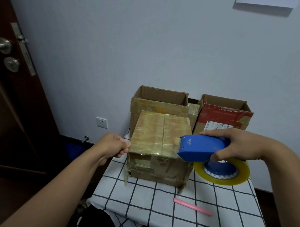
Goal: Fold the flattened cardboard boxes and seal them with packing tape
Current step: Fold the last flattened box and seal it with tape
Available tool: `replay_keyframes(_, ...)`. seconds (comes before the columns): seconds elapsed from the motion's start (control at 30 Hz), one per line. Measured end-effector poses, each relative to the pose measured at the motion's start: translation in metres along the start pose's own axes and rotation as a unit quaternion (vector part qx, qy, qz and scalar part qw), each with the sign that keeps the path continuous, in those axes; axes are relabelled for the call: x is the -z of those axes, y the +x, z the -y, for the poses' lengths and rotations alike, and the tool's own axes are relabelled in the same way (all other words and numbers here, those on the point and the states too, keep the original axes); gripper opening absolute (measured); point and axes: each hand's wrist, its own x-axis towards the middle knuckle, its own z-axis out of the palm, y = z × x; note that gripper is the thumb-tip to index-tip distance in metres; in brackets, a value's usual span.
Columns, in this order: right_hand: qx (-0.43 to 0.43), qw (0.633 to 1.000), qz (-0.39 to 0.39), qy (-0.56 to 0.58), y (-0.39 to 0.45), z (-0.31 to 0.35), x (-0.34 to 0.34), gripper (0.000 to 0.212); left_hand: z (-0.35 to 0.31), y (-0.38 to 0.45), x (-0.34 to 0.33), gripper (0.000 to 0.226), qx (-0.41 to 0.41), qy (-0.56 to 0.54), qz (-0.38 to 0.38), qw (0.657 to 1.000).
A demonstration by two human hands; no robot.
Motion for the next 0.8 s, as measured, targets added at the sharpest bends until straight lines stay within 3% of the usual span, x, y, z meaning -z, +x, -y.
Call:
replay_keyframes(0.4,-0.001,0.999,0.016,-0.041,0.003,0.017,-0.001,0.071,-0.003,0.001,0.007,0.025,0.033,0.071,0.018,0.997)
replay_keyframes(0.5,-0.011,0.999,0.014,-0.051,0.002,0.013,0.0,0.074,-0.004,0.001,0.014,0.059,0.08,0.148,0.035,0.985)
replay_keyframes(0.57,-0.015,0.999,0.013,-0.049,0.001,0.01,-0.001,0.076,-0.004,-0.001,0.011,0.068,0.072,0.201,0.018,0.977)
replay_keyframes(0.63,-0.009,0.999,0.008,-0.043,0.0,0.008,-0.001,0.075,-0.004,-0.009,0.0,0.057,-0.03,0.298,-0.073,0.951)
replay_keyframes(0.7,-0.003,0.999,0.008,-0.041,0.0,0.01,-0.001,0.073,-0.005,-0.029,-0.021,0.043,-0.2,0.321,-0.149,0.914)
replay_keyframes(0.77,0.001,0.999,0.008,-0.039,-0.001,0.011,-0.001,0.07,-0.003,-0.044,-0.043,0.047,-0.344,0.348,-0.117,0.864)
replay_keyframes(0.8,0.002,0.999,0.008,-0.038,-0.001,0.011,-0.001,0.07,0.0,-0.046,-0.053,0.057,-0.371,0.393,-0.077,0.838)
